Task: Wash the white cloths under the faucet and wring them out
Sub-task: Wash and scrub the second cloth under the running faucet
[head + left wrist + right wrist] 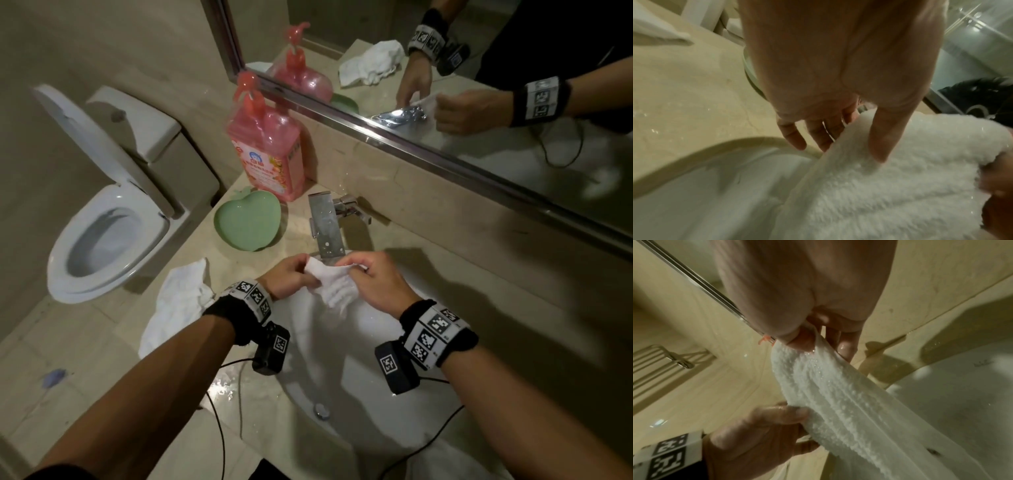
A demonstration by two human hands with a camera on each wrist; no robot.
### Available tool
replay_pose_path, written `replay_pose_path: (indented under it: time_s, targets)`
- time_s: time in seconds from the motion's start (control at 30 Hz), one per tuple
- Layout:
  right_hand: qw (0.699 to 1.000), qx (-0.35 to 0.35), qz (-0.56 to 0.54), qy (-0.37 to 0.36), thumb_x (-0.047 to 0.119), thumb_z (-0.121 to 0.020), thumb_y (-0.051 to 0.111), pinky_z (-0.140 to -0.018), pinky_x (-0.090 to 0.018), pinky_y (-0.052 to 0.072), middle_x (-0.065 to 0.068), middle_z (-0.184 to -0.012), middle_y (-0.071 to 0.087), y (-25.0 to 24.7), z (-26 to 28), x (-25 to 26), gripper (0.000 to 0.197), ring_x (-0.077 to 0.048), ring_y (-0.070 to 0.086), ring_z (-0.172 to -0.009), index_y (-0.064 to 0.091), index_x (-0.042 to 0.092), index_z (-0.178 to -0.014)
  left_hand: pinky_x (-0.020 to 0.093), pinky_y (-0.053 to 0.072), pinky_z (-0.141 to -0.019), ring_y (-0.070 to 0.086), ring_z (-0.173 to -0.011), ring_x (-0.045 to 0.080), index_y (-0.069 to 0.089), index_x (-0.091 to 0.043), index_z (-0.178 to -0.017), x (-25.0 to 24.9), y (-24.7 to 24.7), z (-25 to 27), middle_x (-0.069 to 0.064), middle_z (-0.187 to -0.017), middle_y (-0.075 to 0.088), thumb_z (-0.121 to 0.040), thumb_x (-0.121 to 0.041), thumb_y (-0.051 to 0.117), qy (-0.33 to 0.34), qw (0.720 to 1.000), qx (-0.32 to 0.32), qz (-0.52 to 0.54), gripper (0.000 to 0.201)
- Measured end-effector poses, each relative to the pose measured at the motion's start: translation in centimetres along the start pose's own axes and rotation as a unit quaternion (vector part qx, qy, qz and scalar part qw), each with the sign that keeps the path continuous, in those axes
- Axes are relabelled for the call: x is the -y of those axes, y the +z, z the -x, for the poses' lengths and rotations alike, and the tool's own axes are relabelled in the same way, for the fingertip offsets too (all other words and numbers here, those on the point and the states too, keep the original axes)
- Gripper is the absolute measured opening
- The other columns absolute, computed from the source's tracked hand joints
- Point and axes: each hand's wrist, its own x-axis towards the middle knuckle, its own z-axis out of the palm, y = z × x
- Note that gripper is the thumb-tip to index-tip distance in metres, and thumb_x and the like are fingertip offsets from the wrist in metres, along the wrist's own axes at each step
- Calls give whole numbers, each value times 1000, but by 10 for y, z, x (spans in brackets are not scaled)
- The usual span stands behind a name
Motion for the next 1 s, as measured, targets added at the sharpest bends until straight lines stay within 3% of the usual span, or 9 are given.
replay_pose_path:
  time_s: [0.1, 0.17, 0.27, 0.4, 0.53, 0.63, 0.73, 0.87, 1.0]
  targets:
    - [999, -16, 28, 3, 5, -97, 54, -66, -14, 48, 9, -89, 73, -6, 7, 9, 31, -1, 67, -81, 76, 27, -96, 31, 50, -72, 57, -77, 18, 48, -9, -88, -9, -14, 21, 7, -84, 60, -73, 14, 77, 47, 998, -31, 21, 40]
    - [998, -39, 39, 6, 5, -97, 54, -64, -9, 44, 13, -90, 71, -8, 12, 15, 31, 7, 62, -78, 74, 28, -97, 36, 51, -74, 58, -79, 20, 49, -6, -91, -16, -21, 34, 9, -84, 59, -69, 10, 81, 60, 997, -30, 36, 42]
    - [996, -58, 67, -20, 3, -97, 53, -59, -6, 43, 11, -88, 68, -10, 22, 26, 29, 7, 59, -71, 70, 27, -94, 50, 51, -90, 60, -88, 26, 58, 11, -105, -27, -29, 52, 18, -95, 63, -69, 0, 85, 62, 997, -7, 34, 46]
    - [993, -70, 84, -50, 1, -93, 53, -55, -11, 37, 10, -77, 62, -16, 29, 42, 27, 2, 49, -60, 63, 25, -86, 35, 57, -82, 68, -87, 20, 71, -8, -101, -44, -32, 69, 9, -95, 73, -75, -7, 81, 84, 995, 32, 46, 28]
    - [993, -31, 113, -19, 7, -94, 50, -55, -16, 36, 10, -72, 59, -21, 30, 45, 25, 2, 47, -59, 60, 27, -84, 28, 55, -73, 65, -79, 18, 61, -13, -91, -50, -32, 74, 3, -85, 67, -74, -10, 75, 85, 988, 66, 108, 22]
    - [992, 38, 110, 48, 14, -97, 49, -56, -24, 42, 8, -79, 64, -20, 28, 30, 22, -1, 53, -60, 59, 33, -90, 19, 45, -57, 52, -63, 11, 49, -15, -80, -35, -25, 67, -1, -71, 54, -84, 4, 65, 71, 989, 59, 112, 25]
    - [993, 53, 56, 95, 16, -97, 52, -70, -36, 54, 3, -91, 70, -15, 22, 4, 19, -8, 64, -74, 62, 32, -99, 16, 43, -52, 47, -60, 9, 47, -16, -81, -11, -12, 49, 0, -70, 50, -93, 6, 56, 40, 999, -7, 16, 27]
    - [990, 15, -24, 138, 26, -95, 57, -85, -60, 55, -19, -100, 72, -12, 10, -32, 17, -35, 68, -87, 68, 26, -109, 18, 49, -54, 59, -60, 6, 60, -11, -90, 10, 6, 15, -5, -71, 63, -96, -16, 61, -16, 998, -44, -40, 8]
    - [979, -35, -86, 179, 34, -98, 55, -93, -60, 53, -10, -111, 72, -15, -5, -61, 15, -38, 66, -107, 66, 32, -108, 12, 51, -63, 60, -73, 7, 68, -14, -96, 12, 24, -19, 0, -88, 65, -99, -24, 57, -24, 999, -37, 4, 16]
